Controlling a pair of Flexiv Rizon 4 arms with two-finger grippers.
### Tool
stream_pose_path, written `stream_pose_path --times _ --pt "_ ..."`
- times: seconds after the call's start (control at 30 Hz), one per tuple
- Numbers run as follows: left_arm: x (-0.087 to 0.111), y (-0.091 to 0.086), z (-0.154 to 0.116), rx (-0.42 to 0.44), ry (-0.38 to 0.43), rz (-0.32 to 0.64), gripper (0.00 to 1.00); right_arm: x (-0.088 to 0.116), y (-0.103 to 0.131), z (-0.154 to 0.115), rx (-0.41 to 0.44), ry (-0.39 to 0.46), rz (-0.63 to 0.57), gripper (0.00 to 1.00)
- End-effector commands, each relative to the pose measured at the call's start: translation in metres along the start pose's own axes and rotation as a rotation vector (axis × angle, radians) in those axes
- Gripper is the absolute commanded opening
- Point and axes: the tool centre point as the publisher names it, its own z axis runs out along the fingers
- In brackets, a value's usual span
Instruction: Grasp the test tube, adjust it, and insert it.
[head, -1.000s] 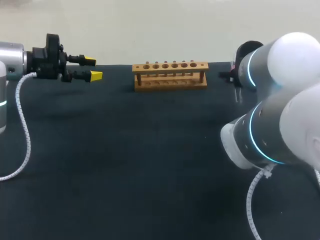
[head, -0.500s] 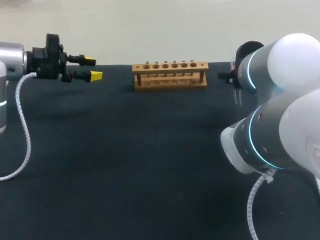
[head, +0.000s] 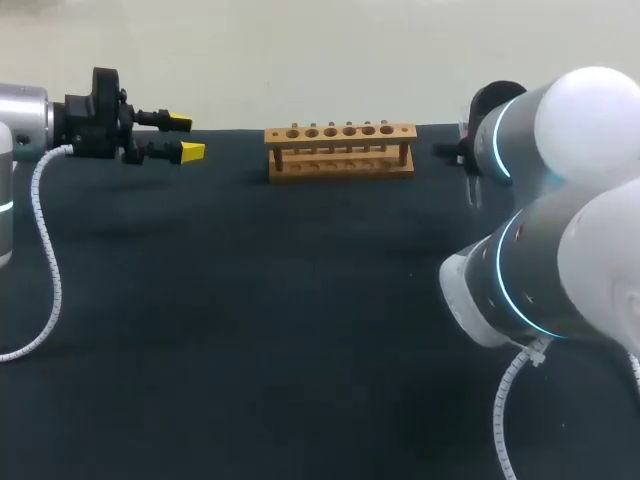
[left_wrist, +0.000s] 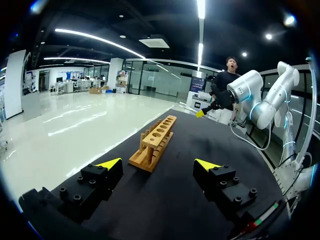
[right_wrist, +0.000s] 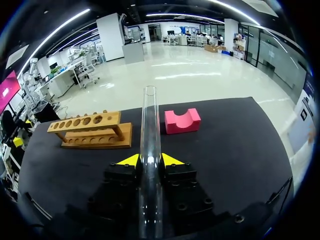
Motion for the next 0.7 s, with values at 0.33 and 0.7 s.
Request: stream_pose_path --times 0.33,0.7 --pt "0.002 0.000 0.000 -0.001 -0.005 0.003 1.00 -0.004 0.054 0.001 0.048 -0.012 -0.006 0.00" --pt "0.002 0.000 0.000 -0.001 -0.005 0.003 1.00 -0.008 0.098 0.008 0.057 -0.020 0.001 0.00"
